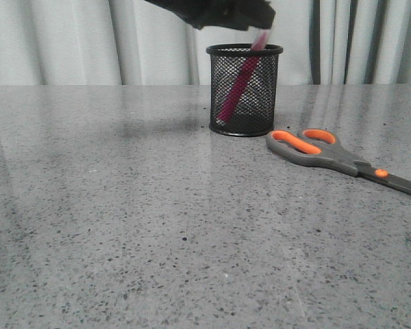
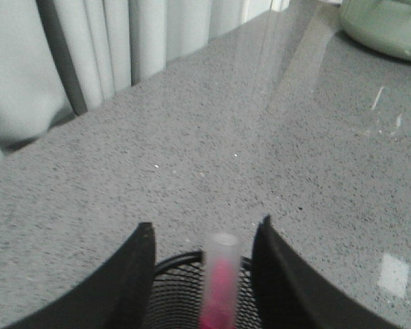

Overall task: Put pen and scissors into bin
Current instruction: 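Lower the marker into the mesh cup and open the left gripper, then lower the right gripper onto the scissors' handles and close on them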

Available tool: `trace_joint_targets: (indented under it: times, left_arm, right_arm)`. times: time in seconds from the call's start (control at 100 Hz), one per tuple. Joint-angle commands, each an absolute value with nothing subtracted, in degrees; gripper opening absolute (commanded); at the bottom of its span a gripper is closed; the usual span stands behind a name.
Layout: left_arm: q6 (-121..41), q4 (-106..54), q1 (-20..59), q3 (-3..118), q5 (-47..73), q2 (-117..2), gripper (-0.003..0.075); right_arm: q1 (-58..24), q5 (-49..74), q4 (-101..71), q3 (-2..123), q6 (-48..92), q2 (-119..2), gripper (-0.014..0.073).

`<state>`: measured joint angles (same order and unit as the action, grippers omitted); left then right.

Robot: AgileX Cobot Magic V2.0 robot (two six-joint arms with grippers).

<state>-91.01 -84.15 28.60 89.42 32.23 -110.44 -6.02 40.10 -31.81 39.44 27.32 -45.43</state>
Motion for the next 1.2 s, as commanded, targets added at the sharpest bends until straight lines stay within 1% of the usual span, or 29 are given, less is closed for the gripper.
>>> trace_joint_targets:
  times: [0.0, 0.17, 0.23, 0.28, 0.35, 0.44, 0.53, 0.62, 0.7, 0.81, 0.88, 1.03, 1.14, 1.19]
  left_arm:
    - [-91.2, -87.4, 26.8, 91.2, 34.2, -104.1, 0.0357]
    - [-90.7, -86.9, 22.3, 91.2, 37.7, -97.5, 0.0356]
    - [-89.6, -85.9, 20.3, 91.2, 38.7, -94.8, 0.0333]
    - [-87.5, -84.3, 18.8, 91.2, 39.0, -92.8, 0.0285]
    - [-84.2, -79.9, 16.7, 91.2, 39.7, -89.9, 0.0174]
    - [-80.1, -73.1, 14.3, 91.2, 41.3, -86.4, -0.0016]
    - [-76.0, -67.9, 12.2, 91.2, 42.4, -83.4, -0.0019]
    - [-70.9, -62.6, 10.4, 91.1, 42.7, -80.4, -0.002]
    - [-69.6, -60.6, 9.1, 89.5, 42.3, -77.7, -0.002]
    - [-68.9, -60.5, 7.0, 85.2, 39.5, -72.9, -0.002]
    - [-68.3, -60.6, 5.6, 80.4, 34.9, -69.1, -0.002]
    - [-68.3, -62.8, 3.4, 65.8, 21.6, -59.5, -0.0019]
    - [-68.3, -63.0, 2.4, 55.9, 17.8, -52.4, -0.0019]
    - [-68.3, -63.1, 2.4, 52.3, 16.9, -49.8, -0.0019]
  right_arm:
    - [-6.1, 37.6, -32.8, 41.5, 27.9, -45.5, 0.0391]
    - [-6.1, 37.3, -32.8, 41.5, 27.9, -45.5, 0.0391]
    - [-6.1, 37.4, -32.8, 41.5, 27.9, -45.5, 0.0391]
    - [-6.1, 37.4, -32.8, 41.5, 27.9, -45.5, 0.0391]
    - [-6.1, 37.4, -32.8, 41.5, 27.9, -45.6, 0.0391]
    - [-6.1, 35.8, -33.7, 41.5, 27.9, -45.6, 0.0391]
    - [-6.1, 31.8, -37.3, 41.5, 27.9, -45.5, 0.0391]
    - [-6.1, 25.3, -41.6, 41.5, 27.9, -45.5, 0.039]
    - [-6.1, 20.5, -43.5, 41.5, 27.9, -45.5, 0.039]
    - [-6.1, 17.2, -43.7, 41.5, 27.9, -45.5, 0.039]
    - [-6.1, 16.6, -43.7, 41.5, 28.1, -45.5, 0.039]
    - [-6.1, 15.7, -43.7, 41.5, 30.8, -45.5, 0.039]
    - [-6.1, 15.7, -43.7, 41.5, 33.6, -45.5, 0.039]
    - [-6.1, 18.2, -43.6, 41.8, 36.2, -45.5, 0.039]
